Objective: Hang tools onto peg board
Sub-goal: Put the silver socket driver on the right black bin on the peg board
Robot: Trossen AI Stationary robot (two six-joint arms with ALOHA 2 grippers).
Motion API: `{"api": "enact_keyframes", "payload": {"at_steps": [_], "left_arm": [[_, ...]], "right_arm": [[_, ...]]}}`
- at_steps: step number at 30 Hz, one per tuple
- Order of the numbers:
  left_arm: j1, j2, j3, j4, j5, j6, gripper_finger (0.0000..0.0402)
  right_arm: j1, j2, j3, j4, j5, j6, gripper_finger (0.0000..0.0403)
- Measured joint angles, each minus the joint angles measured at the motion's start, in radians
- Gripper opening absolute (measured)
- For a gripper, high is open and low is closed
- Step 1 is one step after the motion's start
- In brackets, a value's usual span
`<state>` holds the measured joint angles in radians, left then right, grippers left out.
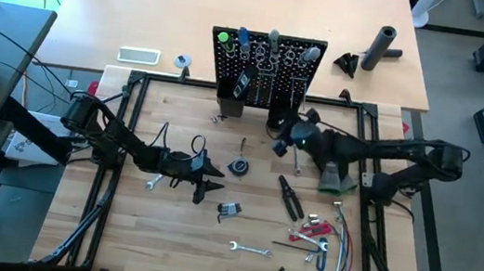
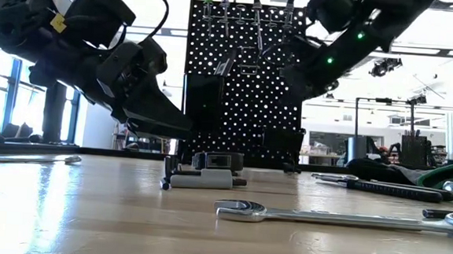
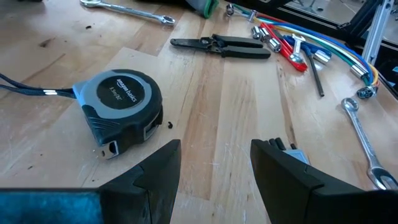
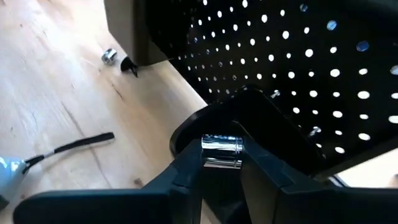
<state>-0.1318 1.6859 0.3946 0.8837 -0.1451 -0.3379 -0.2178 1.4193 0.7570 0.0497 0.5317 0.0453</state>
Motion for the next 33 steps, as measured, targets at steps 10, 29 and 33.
{"api": "enact_keyframes", "payload": {"at_steps": [10,29,33], "left_arm": [[0.0,0.0,0.0,0.0,-0.004,0.018,0.0188],[0.0,0.0,-0.001,-0.012,-0.015,0.018,0.0188],[0.0,0.0,-0.001,-0.017,-0.015,0.018,0.0188]], "right_arm": [[-0.124,0.012,0.0,0.038,-0.256,0.001,0.0077],[-0.107,0.023,0.0,0.037,-0.248,0.001,0.0137],[-0.051,-0.029,0.0,-0.014,-0.252,0.011,0.0138]]}}
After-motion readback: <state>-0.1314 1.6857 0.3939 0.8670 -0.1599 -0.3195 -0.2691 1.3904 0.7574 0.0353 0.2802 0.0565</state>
